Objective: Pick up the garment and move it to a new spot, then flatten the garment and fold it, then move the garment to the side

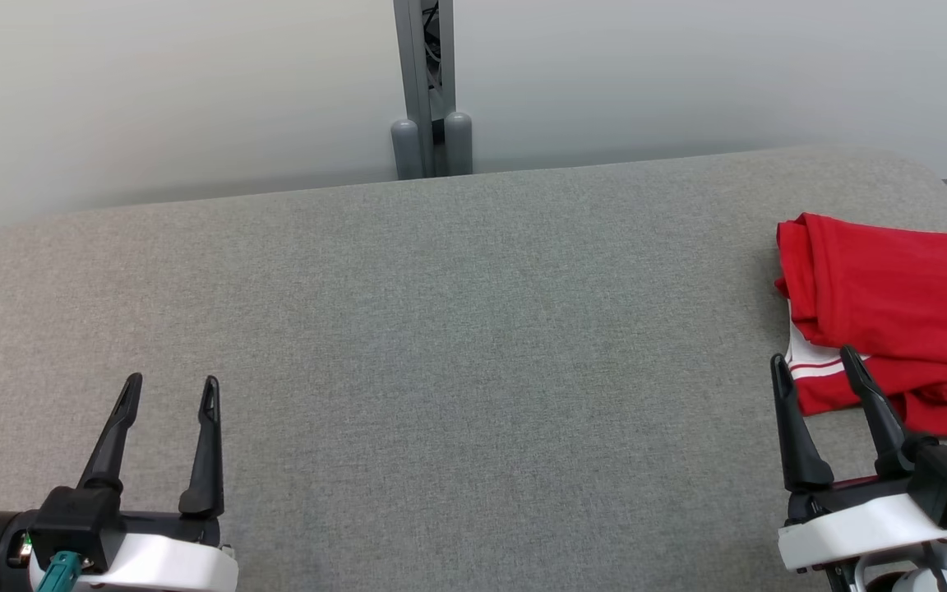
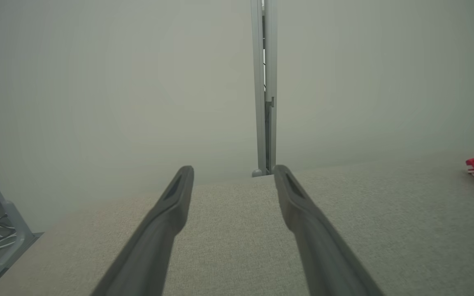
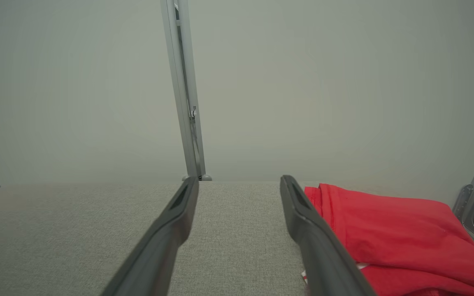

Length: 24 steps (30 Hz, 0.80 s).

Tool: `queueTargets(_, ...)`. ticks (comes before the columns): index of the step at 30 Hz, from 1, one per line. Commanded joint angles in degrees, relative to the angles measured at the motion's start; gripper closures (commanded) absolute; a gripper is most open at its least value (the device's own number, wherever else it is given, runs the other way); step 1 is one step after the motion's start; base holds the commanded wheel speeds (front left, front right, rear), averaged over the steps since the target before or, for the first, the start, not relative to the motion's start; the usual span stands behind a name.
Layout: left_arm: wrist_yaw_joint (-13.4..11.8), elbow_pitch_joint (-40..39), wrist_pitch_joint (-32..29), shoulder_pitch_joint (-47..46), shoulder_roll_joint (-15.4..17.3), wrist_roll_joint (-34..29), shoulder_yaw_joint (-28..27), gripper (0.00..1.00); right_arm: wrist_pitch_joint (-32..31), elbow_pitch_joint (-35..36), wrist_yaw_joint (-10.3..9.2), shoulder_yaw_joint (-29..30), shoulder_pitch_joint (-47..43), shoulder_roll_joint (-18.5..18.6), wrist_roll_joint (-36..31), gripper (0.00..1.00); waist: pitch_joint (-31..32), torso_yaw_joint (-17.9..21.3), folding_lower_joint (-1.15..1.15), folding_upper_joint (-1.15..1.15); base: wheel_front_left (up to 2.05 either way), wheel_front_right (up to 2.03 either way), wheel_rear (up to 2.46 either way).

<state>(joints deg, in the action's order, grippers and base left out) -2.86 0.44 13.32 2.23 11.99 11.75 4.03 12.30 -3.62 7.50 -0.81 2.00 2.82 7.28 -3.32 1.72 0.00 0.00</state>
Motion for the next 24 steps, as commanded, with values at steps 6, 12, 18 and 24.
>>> queueTargets(6,-0.36,0.35,-0.39,0.75,0.31,0.36,0.15,0.00,-0.25,0.27,0.00,-0.07,-0.36,0.19,0.94,0.00,0.24,-0.10,0.00,0.00,0.00,0.00,0.00)
queueTargets(12,-0.69,0.37,-0.63,0.67,0.45,0.75,0.34,0.00,-0.09,0.28,0.00,-0.22,-0.43,0.19,1.24,0.00,0.26,-0.19,0.00,0.00,0.00,0.00,0.00)
queueTargets(18,-0.75,0.46,-0.64,0.48,0.56,1.05,0.58,0.00,0.04,0.35,0.00,-0.05,-0.34,0.20,1.41,0.00,-0.01,-0.40,0.00,0.00,0.00,0.00,0.00)
queueTargets(24,-0.91,0.74,-0.35,0.42,0.66,1.40,0.61,0.00,-0.01,0.21,0.00,-0.31,-0.45,0.19,1.85,0.00,0.00,-0.50,0.00,0.00,0.00,0.00,0.00)
